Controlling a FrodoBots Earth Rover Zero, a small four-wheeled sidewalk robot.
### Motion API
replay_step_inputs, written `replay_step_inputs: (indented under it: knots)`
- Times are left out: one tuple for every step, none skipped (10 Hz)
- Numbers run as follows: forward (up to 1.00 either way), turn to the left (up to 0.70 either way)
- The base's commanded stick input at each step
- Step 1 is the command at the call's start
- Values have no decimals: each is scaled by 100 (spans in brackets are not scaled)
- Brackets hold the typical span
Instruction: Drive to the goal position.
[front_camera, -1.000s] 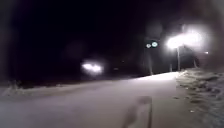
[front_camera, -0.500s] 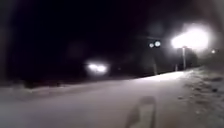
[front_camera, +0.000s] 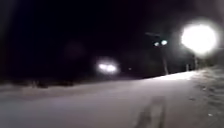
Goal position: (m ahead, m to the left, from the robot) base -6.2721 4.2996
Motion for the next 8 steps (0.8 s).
replay_step_inputs:
  knots:
    - [0, 100]
    - [0, 100]
    - [0, 100]
    - [0, 100]
    - [0, 100]
    - [0, 100]
    - [0, 100]
    - [0, 100]
